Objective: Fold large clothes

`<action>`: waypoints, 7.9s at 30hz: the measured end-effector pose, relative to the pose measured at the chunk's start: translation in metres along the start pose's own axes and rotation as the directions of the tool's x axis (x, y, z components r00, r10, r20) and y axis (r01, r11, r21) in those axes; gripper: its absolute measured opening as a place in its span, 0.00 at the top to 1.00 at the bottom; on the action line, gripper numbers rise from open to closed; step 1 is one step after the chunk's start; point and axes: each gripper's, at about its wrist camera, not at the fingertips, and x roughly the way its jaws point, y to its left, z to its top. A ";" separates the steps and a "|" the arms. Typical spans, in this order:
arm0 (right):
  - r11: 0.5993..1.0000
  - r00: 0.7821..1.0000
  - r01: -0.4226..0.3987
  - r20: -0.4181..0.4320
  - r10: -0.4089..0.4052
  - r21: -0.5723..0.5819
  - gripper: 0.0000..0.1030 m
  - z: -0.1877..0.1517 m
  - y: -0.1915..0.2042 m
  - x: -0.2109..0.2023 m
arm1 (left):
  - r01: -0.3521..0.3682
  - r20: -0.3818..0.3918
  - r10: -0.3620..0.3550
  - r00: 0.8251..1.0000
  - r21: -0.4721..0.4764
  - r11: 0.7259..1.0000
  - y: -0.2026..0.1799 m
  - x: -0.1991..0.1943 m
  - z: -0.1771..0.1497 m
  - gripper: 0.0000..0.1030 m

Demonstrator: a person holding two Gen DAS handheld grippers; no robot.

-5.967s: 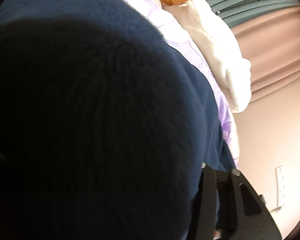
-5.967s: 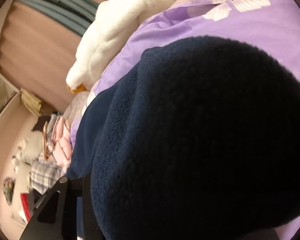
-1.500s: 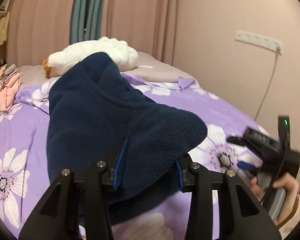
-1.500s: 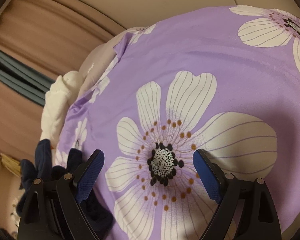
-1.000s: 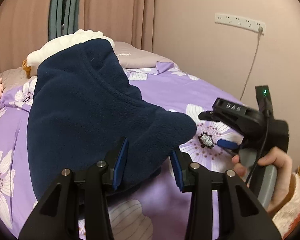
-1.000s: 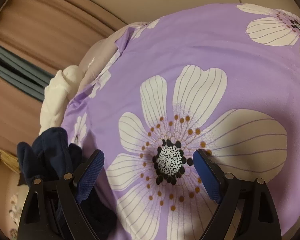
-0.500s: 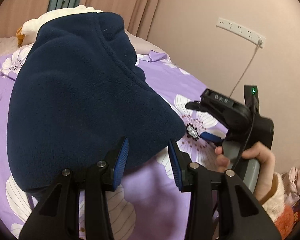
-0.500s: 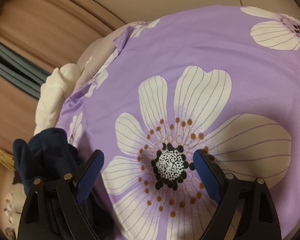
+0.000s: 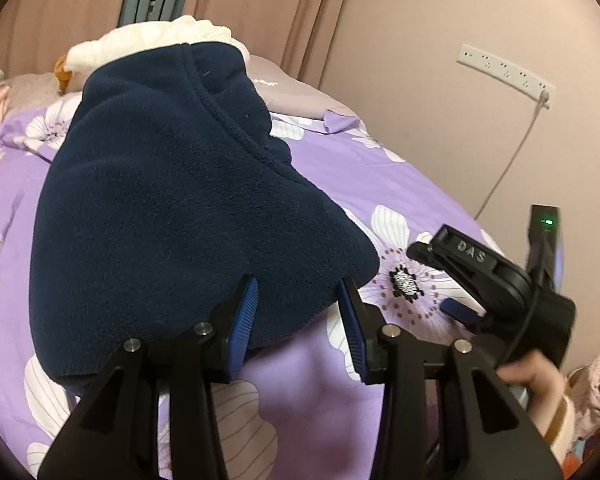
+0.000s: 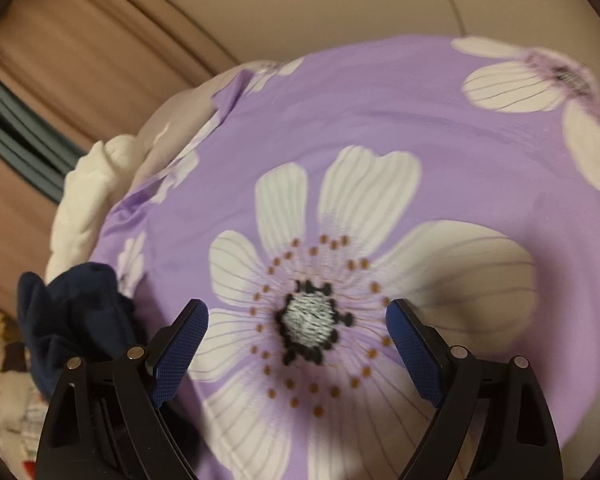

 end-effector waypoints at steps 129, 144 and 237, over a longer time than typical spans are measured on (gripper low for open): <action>0.971 0.985 0.167 0.079 -0.155 -0.172 0.83 0.005 -0.025 0.000 | -0.358 0.099 0.357 0.929 -0.004 0.934 0.046 0.004 0.034 0.39; 0.964 0.984 0.174 0.075 -0.162 -0.203 0.53 0.002 -0.011 0.006 | 0.071 0.101 -0.046 0.994 -0.258 0.964 0.061 -0.070 0.032 0.20; 0.894 0.988 -0.054 0.107 0.113 -0.446 0.63 -0.002 0.237 0.021 | -0.298 -0.173 0.244 0.954 -0.619 0.726 0.253 0.070 0.070 0.20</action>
